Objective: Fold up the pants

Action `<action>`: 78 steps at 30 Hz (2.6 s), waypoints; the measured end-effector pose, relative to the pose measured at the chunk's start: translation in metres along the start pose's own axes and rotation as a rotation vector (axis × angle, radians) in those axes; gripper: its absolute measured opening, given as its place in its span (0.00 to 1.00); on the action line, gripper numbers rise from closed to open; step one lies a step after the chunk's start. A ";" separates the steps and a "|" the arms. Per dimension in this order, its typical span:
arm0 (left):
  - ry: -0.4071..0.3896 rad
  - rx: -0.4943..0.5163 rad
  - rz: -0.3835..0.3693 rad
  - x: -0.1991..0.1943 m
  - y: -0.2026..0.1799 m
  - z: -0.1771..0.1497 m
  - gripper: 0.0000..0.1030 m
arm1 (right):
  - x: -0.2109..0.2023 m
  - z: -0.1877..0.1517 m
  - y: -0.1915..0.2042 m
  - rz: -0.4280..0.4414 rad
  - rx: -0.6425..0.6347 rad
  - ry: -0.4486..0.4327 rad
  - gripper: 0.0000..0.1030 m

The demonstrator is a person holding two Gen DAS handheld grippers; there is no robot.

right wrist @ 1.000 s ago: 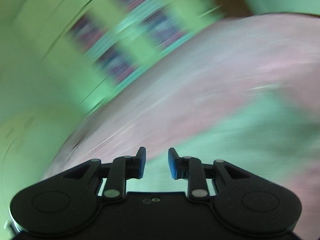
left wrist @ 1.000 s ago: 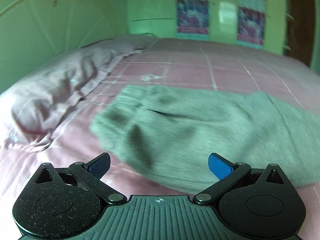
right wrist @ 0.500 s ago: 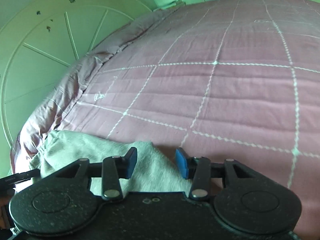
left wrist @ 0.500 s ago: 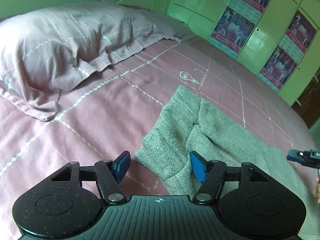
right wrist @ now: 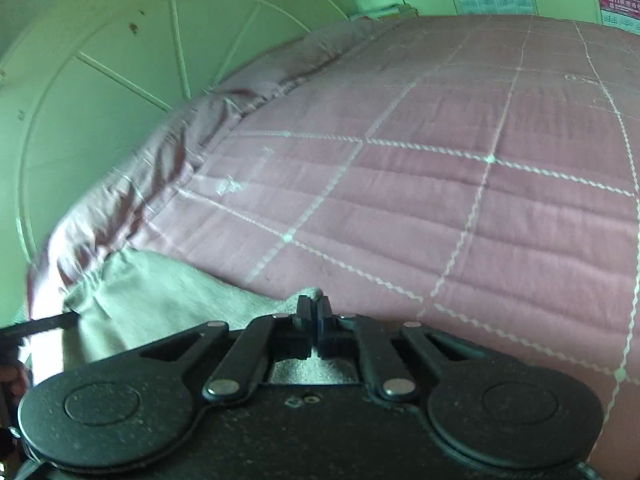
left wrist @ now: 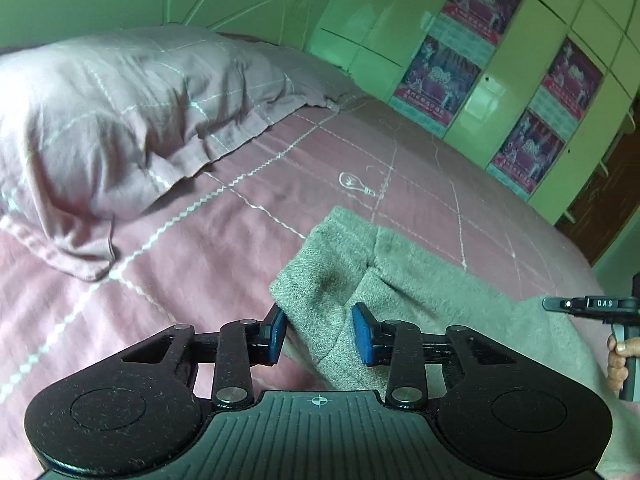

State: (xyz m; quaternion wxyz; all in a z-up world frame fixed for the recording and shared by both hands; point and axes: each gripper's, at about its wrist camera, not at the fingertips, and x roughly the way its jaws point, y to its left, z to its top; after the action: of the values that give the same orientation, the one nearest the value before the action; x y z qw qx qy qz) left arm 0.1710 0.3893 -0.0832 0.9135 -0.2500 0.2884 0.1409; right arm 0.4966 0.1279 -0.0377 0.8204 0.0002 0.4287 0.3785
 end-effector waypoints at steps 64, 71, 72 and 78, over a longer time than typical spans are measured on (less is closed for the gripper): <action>0.060 0.484 0.077 0.020 -0.130 -0.070 1.00 | -0.401 -0.379 -0.193 -0.420 1.054 -0.697 0.04; 0.054 0.486 0.075 0.020 -0.130 -0.071 1.00 | -0.425 -0.348 -0.163 -0.454 0.836 -0.827 0.00; 0.052 0.486 0.075 0.020 -0.130 -0.072 1.00 | -0.424 -0.347 -0.164 -0.466 0.827 -0.825 0.01; 0.051 0.487 0.073 0.019 -0.130 -0.072 1.00 | -0.405 -0.383 -0.197 -0.457 1.070 -0.720 0.14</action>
State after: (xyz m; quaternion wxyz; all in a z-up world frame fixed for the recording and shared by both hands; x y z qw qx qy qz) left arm 0.2052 0.2447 -0.0963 0.9336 -0.0154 0.3456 0.0936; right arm 0.2096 -0.3886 -0.0594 0.8580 0.4412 0.2465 -0.0918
